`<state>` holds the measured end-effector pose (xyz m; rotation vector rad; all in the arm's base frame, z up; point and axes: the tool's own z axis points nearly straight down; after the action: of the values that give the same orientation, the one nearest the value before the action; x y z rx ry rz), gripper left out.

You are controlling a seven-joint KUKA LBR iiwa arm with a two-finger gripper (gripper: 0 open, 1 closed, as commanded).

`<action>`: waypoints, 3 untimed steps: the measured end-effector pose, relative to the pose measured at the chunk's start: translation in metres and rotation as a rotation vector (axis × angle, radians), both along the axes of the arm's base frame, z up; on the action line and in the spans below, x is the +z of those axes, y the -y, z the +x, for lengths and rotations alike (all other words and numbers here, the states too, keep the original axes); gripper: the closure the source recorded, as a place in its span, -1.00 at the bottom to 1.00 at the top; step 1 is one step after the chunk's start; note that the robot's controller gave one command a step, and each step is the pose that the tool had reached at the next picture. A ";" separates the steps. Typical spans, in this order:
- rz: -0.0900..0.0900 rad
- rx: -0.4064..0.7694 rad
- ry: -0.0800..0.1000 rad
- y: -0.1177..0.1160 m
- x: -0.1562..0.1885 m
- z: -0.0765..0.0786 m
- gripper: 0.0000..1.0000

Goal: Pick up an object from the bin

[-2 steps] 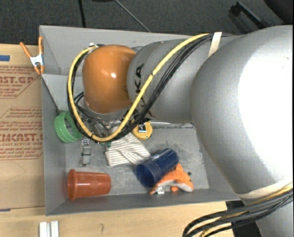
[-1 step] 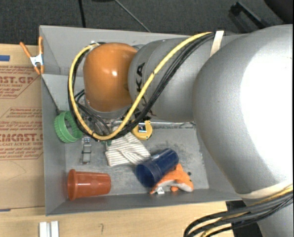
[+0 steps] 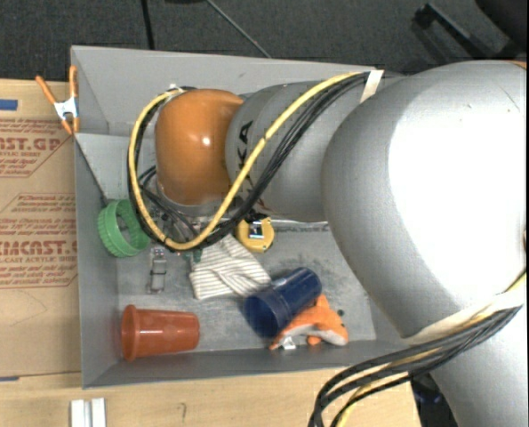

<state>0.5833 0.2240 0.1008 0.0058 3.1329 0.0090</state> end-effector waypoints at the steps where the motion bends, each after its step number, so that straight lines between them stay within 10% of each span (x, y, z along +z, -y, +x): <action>1: -0.010 0.002 -0.022 0.017 0.012 -0.013 -1.00; 2: 0.000 -0.003 0.005 0.062 0.027 -0.024 -1.00; 3: -0.008 0.035 -0.016 0.085 0.050 -0.019 -1.00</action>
Offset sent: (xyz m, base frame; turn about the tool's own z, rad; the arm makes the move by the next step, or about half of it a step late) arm -0.0329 -0.0773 0.0088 0.0096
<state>0.5645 0.1392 0.1511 -0.0486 3.1482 -0.0028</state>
